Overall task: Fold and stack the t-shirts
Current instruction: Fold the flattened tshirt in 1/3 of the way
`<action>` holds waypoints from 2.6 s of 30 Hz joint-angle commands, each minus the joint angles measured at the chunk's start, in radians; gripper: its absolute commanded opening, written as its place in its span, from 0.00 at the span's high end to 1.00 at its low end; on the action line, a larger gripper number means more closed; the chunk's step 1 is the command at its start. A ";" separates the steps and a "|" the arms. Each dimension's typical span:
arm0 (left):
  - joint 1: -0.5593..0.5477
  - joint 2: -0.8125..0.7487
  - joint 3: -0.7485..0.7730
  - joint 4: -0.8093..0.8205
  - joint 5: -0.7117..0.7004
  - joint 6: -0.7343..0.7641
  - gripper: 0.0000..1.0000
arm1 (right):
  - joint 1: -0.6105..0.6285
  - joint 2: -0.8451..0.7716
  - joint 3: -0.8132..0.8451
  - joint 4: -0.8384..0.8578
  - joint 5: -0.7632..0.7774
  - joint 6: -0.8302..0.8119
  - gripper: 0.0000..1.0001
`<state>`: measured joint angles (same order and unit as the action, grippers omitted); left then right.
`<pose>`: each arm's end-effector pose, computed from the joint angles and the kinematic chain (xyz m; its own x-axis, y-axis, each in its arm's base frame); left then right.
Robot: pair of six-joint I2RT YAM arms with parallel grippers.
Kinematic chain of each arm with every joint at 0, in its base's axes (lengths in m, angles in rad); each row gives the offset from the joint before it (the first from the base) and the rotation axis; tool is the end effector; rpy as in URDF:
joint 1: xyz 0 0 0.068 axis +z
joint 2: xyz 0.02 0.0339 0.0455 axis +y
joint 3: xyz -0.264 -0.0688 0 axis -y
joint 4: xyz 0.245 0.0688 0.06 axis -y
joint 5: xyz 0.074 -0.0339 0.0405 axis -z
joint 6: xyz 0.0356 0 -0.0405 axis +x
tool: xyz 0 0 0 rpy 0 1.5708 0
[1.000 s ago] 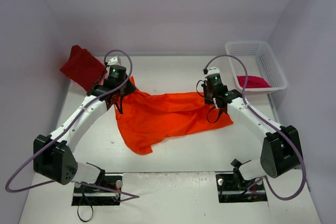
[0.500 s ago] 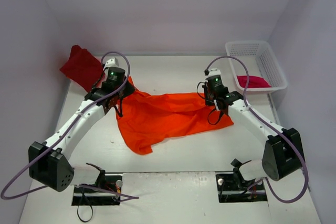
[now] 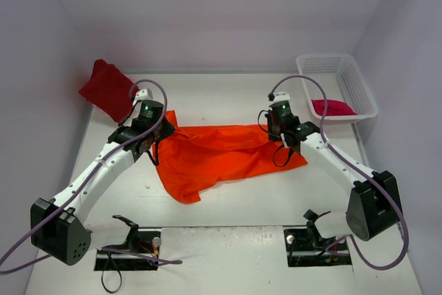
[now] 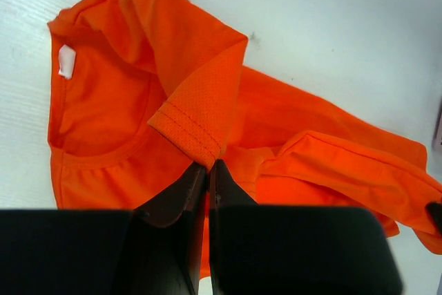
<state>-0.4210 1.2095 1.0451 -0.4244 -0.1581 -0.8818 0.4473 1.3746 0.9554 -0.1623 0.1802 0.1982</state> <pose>0.2478 -0.1048 0.3189 -0.5415 -0.5927 -0.5962 -0.2106 0.7822 -0.5863 0.2803 0.1274 0.2676 -0.5427 -0.0455 -0.8387 -0.1873 0.9799 0.0680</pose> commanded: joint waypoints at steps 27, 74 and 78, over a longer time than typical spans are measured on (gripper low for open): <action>-0.032 -0.088 -0.043 -0.099 -0.055 -0.095 1.00 | 0.041 -0.046 -0.053 0.003 0.045 0.063 1.00; -0.044 -0.329 -0.240 -0.044 -0.060 -0.244 0.60 | 0.148 -0.267 -0.181 -0.077 0.148 0.460 0.20; -0.044 -0.214 -0.203 0.012 -0.025 -0.220 0.60 | 0.154 -0.221 -0.142 -0.066 0.160 0.443 0.20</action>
<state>-0.4591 0.9318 0.7822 -0.5064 -0.2020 -1.1278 0.5903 1.1286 0.7509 -0.2569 0.2855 0.6430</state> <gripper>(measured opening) 0.397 0.796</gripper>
